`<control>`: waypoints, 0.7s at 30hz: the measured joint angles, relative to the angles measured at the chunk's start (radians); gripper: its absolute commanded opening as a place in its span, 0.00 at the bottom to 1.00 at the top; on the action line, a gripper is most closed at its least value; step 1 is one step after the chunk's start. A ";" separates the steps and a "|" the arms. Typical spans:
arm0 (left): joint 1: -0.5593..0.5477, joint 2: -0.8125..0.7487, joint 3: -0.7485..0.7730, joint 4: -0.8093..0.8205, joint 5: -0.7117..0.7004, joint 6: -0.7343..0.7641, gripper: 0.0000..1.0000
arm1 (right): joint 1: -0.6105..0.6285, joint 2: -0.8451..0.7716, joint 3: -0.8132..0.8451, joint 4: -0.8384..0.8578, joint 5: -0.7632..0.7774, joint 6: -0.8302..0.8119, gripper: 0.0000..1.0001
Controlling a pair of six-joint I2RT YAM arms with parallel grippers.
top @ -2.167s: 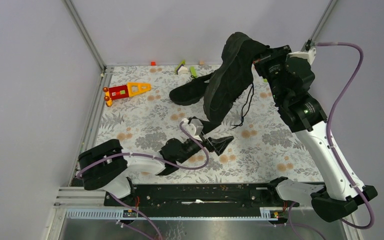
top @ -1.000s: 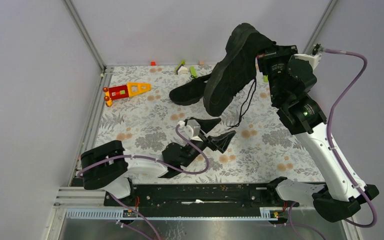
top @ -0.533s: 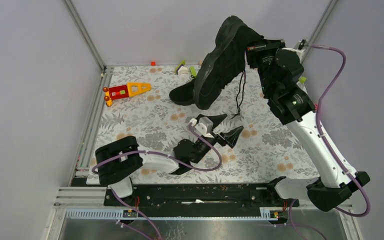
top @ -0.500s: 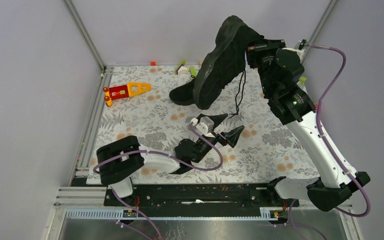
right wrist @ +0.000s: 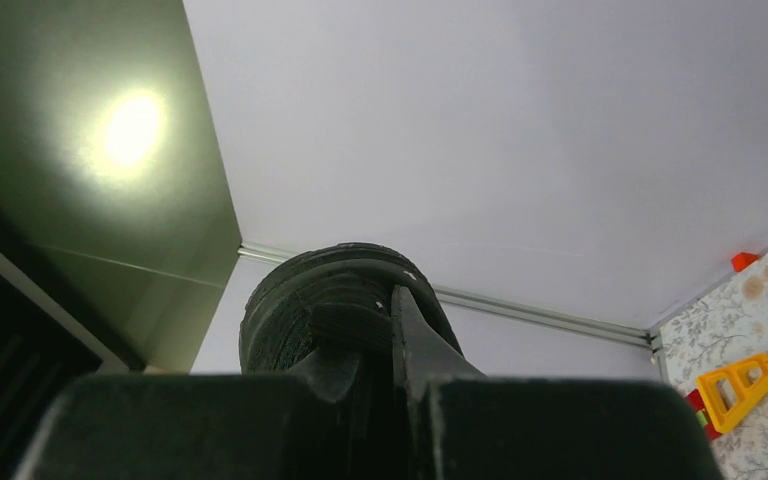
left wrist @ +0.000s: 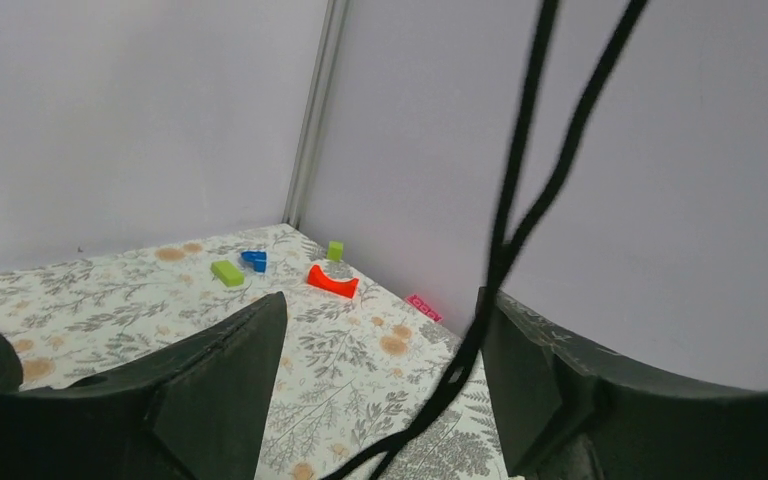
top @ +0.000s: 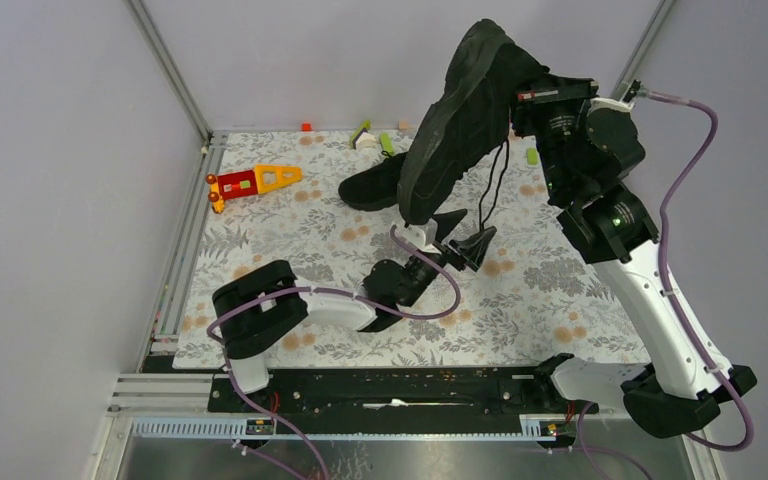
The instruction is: Tie the shoes
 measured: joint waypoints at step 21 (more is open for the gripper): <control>-0.115 -0.233 -0.311 -0.013 0.097 -0.240 0.00 | 0.004 -0.049 -0.204 0.113 0.290 -0.336 0.00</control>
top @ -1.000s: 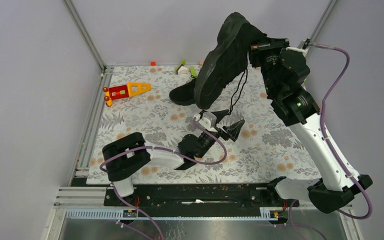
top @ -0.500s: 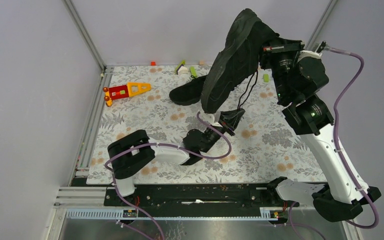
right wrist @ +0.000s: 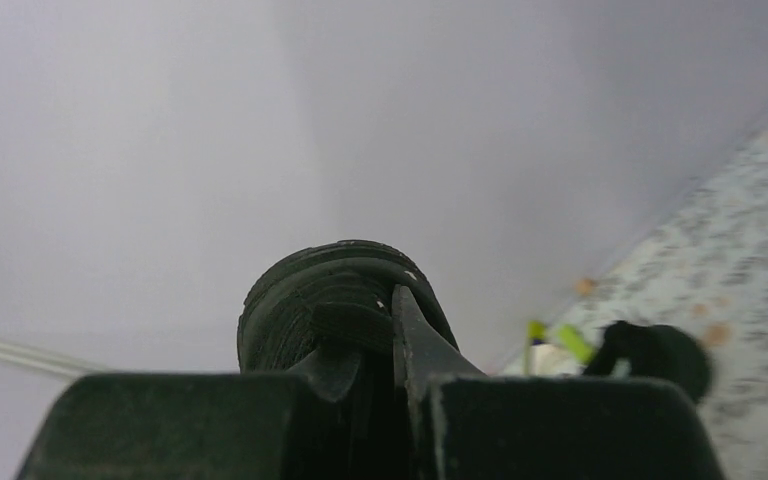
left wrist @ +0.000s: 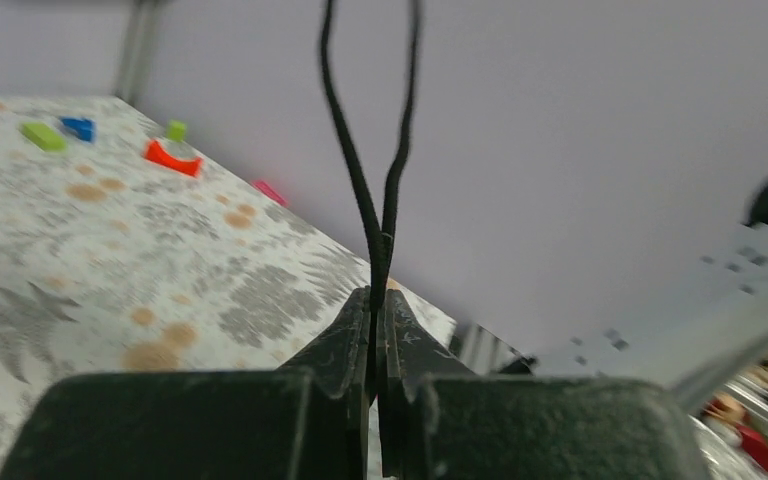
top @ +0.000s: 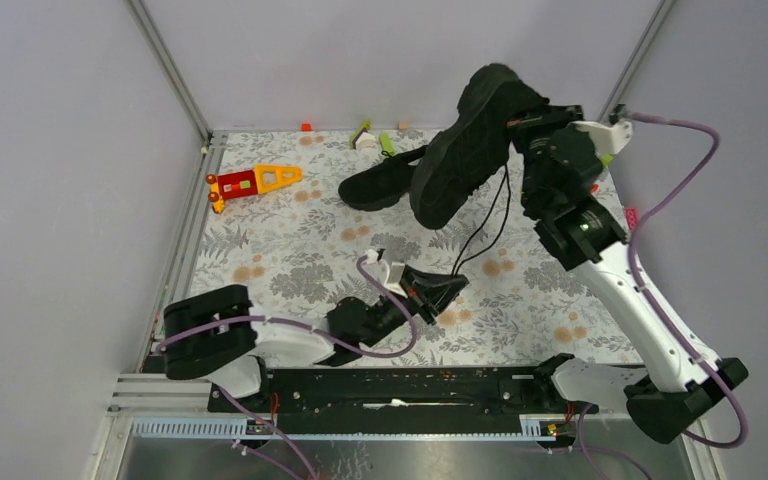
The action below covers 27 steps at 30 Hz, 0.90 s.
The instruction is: Tie the shoes
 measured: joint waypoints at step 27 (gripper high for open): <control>0.307 -0.658 0.070 -1.352 0.270 -0.192 0.00 | 0.195 0.549 -0.158 -0.320 -0.401 -0.385 0.94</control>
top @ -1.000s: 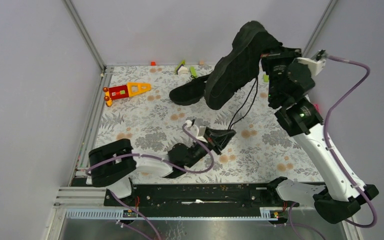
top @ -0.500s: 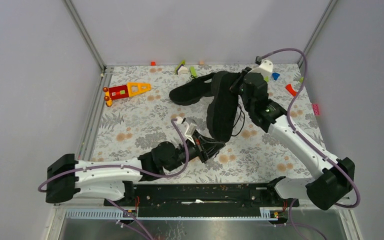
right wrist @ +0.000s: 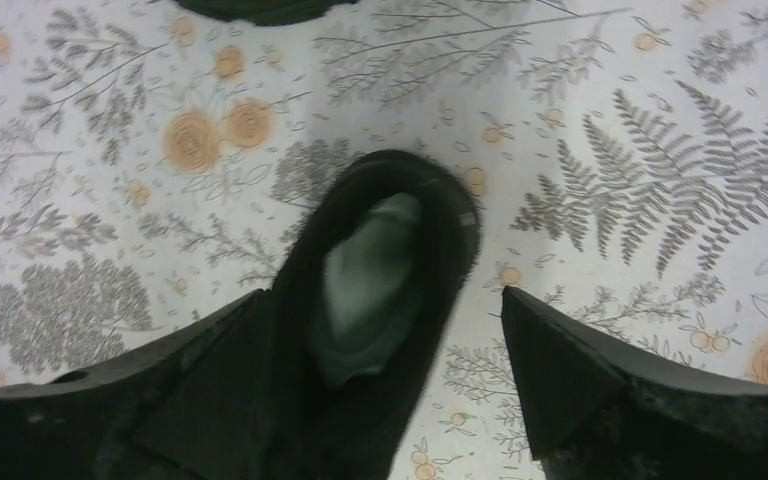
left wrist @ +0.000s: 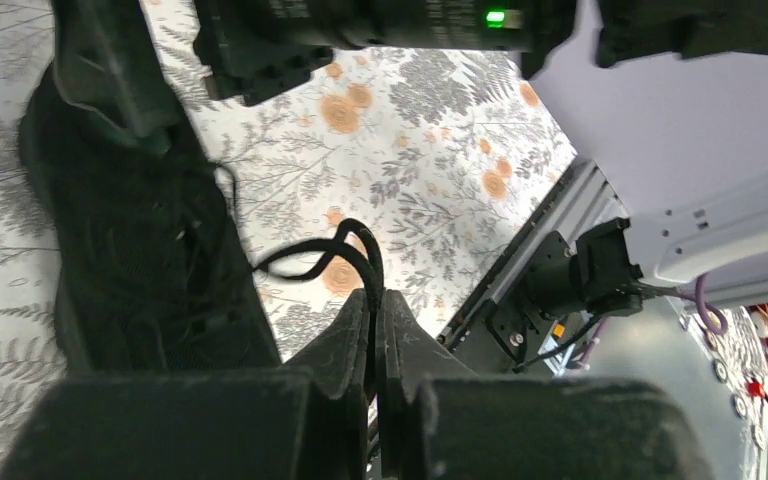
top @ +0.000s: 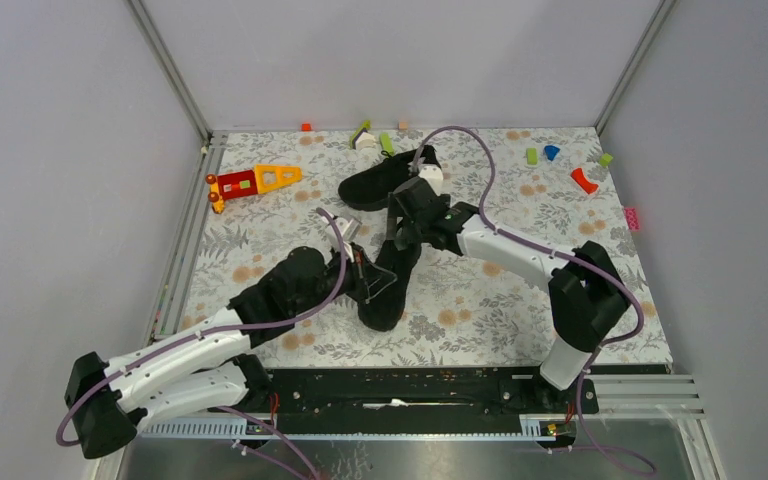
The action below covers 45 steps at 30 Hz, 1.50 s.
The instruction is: Tie the shoes
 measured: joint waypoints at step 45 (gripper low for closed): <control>0.288 -0.035 0.042 -0.248 0.245 -0.074 0.02 | -0.008 -0.686 -0.772 0.446 -0.336 0.259 0.58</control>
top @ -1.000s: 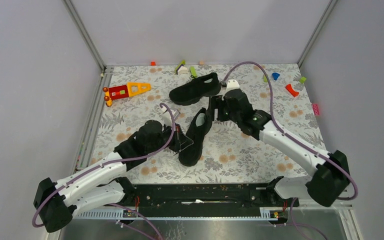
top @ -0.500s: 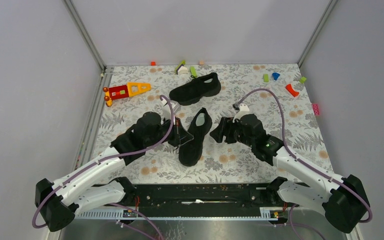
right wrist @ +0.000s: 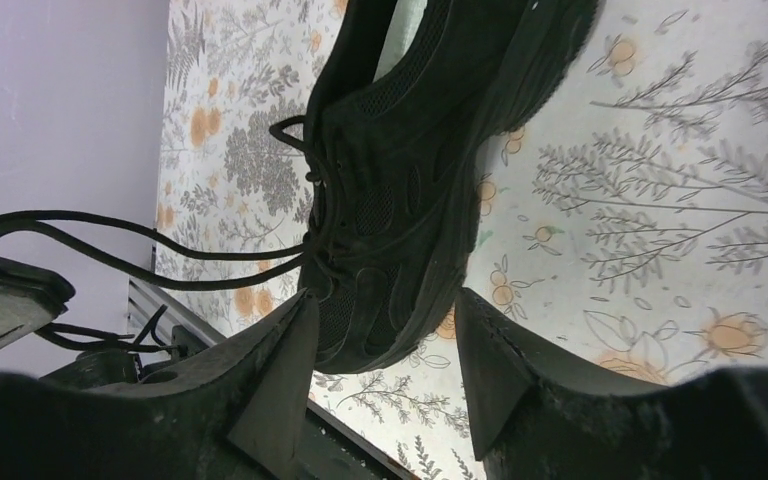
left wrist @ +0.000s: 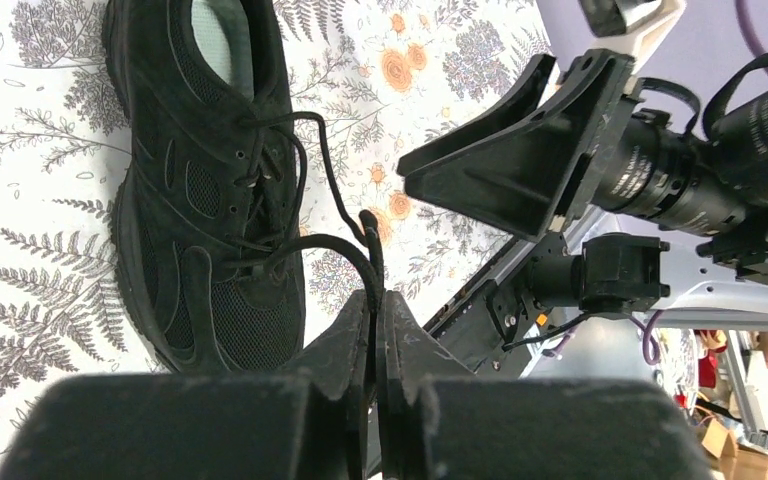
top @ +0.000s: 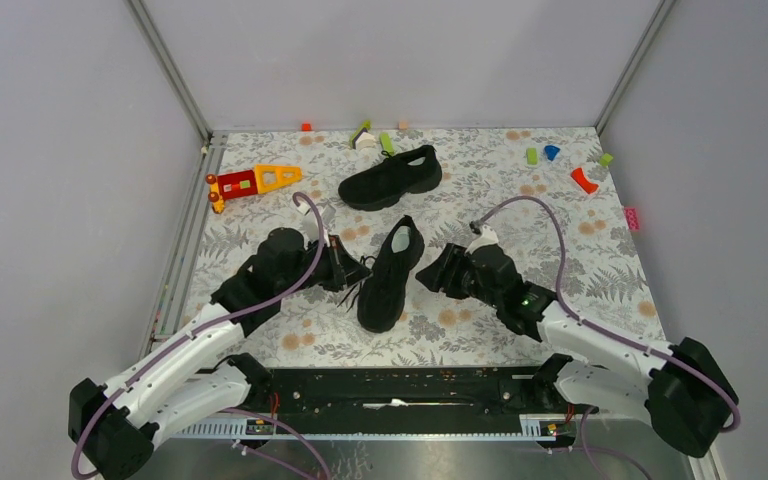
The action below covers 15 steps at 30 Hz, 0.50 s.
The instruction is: Tie the shoes
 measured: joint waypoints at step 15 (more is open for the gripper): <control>0.038 -0.074 -0.048 0.018 0.064 -0.043 0.03 | 0.130 0.272 0.078 0.146 0.025 0.069 0.56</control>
